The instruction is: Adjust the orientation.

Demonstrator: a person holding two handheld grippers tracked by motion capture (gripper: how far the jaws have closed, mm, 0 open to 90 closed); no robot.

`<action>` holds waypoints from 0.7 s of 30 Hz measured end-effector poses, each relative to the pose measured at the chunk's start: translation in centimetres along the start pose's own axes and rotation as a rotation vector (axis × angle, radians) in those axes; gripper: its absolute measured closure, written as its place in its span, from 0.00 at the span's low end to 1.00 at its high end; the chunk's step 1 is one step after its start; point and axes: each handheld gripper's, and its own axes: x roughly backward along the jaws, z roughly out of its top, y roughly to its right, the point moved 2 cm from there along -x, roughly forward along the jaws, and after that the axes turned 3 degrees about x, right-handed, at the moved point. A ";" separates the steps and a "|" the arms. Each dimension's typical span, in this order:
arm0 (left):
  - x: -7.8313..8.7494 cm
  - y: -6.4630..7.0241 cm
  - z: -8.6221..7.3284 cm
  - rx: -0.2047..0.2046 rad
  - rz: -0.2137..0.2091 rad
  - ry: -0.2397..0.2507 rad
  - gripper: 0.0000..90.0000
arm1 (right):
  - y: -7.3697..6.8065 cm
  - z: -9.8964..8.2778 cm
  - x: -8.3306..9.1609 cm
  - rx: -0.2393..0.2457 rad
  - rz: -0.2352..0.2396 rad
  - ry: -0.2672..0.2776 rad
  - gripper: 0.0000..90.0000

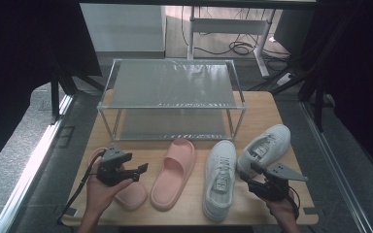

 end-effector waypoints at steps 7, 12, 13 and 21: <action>-0.8 1.0 0.1 -0.034 -0.012 0.017 0.50 | 0.3 -0.6 0.2 -0.003 -0.009 -0.019 0.47; -0.3 2.4 0.5 -0.064 -0.054 0.030 0.95 | 0.1 -0.7 0.8 -0.008 -0.028 -0.013 0.47; -0.1 2.7 0.7 -0.071 -0.061 0.032 0.99 | -0.1 -0.7 1.0 -0.007 -0.028 -0.012 0.47; 1.0 2.4 -0.4 -0.089 -0.013 -0.045 1.00 | -0.3 -0.2 2.5 -0.012 -0.066 0.013 0.47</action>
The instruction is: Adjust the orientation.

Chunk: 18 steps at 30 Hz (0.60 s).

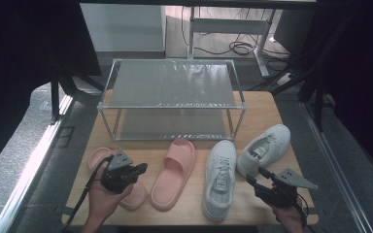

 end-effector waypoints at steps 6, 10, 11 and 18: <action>-2.6 -0.9 -1.1 0.044 -0.013 -0.082 1.00 | 0.1 0.2 -0.2 -0.009 -0.009 0.003 0.47; -5.0 -0.6 -1.8 0.027 0.003 -0.193 1.00 | -0.7 0.4 -0.3 0.011 0.005 -0.001 0.47; -5.0 -0.6 -1.8 0.027 0.003 -0.193 1.00 | -0.7 0.4 -0.3 0.011 0.005 -0.001 0.47; -5.5 -1.0 -3.6 0.043 0.007 -0.264 1.00 | -1.1 0.5 -0.3 0.023 0.010 0.002 0.47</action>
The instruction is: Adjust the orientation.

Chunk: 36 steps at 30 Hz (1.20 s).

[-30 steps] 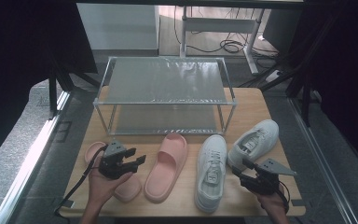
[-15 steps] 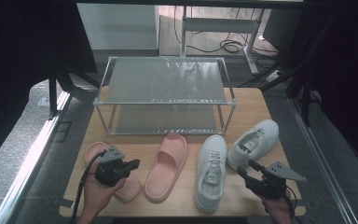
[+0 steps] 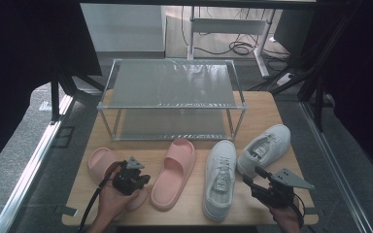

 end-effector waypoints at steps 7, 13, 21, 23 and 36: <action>-0.1 -0.3 -1.2 0.018 -0.010 -0.012 1.00 | -0.3 -0.1 -0.2 0.002 -0.005 -0.015 0.46; 0.9 -0.5 -2.7 0.026 -0.034 -0.013 1.00 | -0.4 -0.2 -0.4 0.001 -0.008 -0.021 0.46; 3.3 -1.3 -5.4 0.038 -0.021 -0.053 1.00 | -0.3 -0.3 -0.2 -0.002 -0.015 -0.021 0.46; 3.9 -1.6 -6.1 0.051 -0.009 -0.058 1.00 | -0.3 -0.3 -0.2 -0.001 -0.016 -0.023 0.46; 7.4 -5.3 -9.8 0.164 0.081 -0.052 0.98 | -0.5 -0.3 -0.7 -0.001 -0.013 -0.029 0.46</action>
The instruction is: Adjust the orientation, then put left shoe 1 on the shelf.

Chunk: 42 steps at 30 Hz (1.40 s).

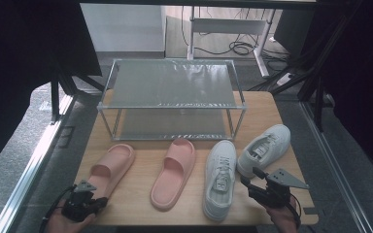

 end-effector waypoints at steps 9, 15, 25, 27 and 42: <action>0.9 0.6 1.4 -0.008 -0.038 0.103 0.85 | -0.1 -0.1 -0.4 0.001 0.000 -0.010 0.46; 0.4 1.0 4.1 -0.016 -0.017 0.145 0.67 | -0.3 -0.1 -0.4 0.004 0.001 -0.008 0.46; 0.5 0.1 6.0 0.023 0.019 0.180 0.51 | 0.0 -0.2 -0.3 -0.004 -0.008 -0.009 0.46; 0.4 -0.1 6.2 0.029 0.018 0.187 0.51 | -0.1 -0.2 -0.3 -0.002 -0.008 -0.008 0.46; -1.6 -1.4 7.8 0.052 0.039 0.158 0.58 | -0.5 -0.1 -0.1 0.008 -0.012 -0.005 0.46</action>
